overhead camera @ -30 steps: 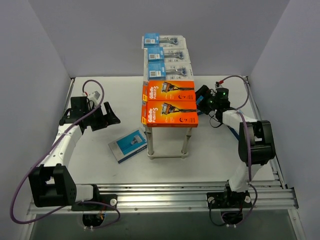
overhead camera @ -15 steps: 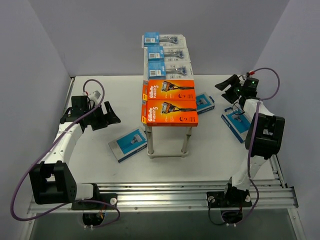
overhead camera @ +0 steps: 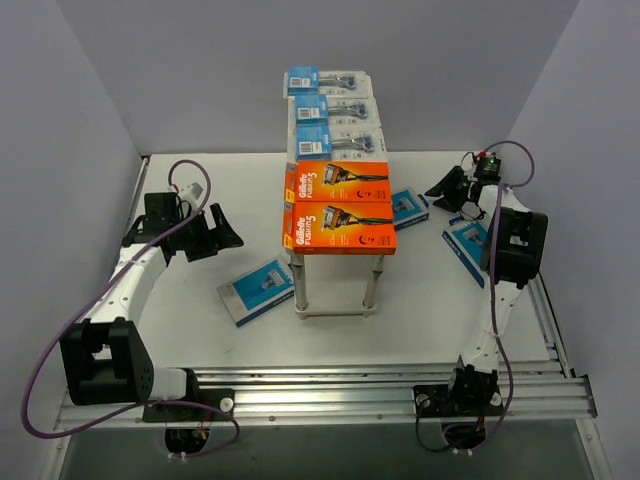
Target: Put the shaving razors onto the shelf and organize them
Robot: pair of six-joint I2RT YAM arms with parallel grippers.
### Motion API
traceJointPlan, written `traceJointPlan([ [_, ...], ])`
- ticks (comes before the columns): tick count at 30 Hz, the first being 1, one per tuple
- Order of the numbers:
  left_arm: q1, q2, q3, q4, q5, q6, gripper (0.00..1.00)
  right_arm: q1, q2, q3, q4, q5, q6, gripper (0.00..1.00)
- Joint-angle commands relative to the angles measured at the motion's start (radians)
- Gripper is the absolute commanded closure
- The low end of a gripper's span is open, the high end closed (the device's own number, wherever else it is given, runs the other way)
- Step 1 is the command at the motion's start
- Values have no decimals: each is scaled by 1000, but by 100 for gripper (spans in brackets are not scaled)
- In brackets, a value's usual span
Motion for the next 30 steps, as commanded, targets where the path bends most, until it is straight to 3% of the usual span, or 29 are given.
traceJointPlan([
  [1, 1, -6, 10, 53, 24, -9, 6, -3, 31, 72, -47, -56, -33, 61],
  [19, 28, 22, 10, 57, 41, -13, 6, -2, 78, 20, 67, -194, 3, 74],
  [25, 39, 28, 9, 58, 49, -15, 6, -5, 58, -18, 99, -215, 17, 83],
  [30, 41, 28, 7, 60, 50, -16, 6, -9, 20, -64, 114, -220, 22, 100],
])
